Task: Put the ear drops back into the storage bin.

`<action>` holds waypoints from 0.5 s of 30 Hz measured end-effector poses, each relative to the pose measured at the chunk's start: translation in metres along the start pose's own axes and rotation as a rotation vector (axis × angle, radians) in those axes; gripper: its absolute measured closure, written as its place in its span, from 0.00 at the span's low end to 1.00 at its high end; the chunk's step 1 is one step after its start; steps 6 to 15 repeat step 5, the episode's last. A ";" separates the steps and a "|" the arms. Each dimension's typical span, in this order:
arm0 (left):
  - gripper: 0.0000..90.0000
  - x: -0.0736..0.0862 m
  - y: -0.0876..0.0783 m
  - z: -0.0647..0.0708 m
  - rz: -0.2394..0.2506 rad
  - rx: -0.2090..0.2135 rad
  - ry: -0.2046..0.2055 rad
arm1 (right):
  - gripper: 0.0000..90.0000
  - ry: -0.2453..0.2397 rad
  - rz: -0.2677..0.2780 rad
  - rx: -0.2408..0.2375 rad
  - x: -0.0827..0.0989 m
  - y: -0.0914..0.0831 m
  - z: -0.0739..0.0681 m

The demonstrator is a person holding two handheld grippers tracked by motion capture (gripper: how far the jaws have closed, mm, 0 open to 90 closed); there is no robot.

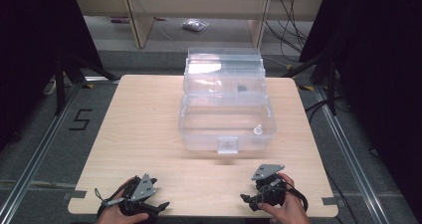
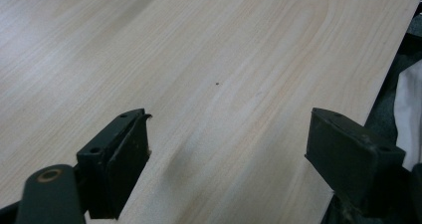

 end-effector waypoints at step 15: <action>0.18 0.000 0.000 0.000 -0.004 -0.002 0.003 | 0.22 -0.030 0.004 -0.021 0.001 0.003 0.001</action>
Point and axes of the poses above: each handheld gripper's, and its own axes: y roughly forward along the jaws, x roughly out of its underside, z roughly to its right, the point moved 8 cm from there along y, roughly forward along the jaws, and after that the axes turned 2 degrees about -y, right-handed, at the moved point
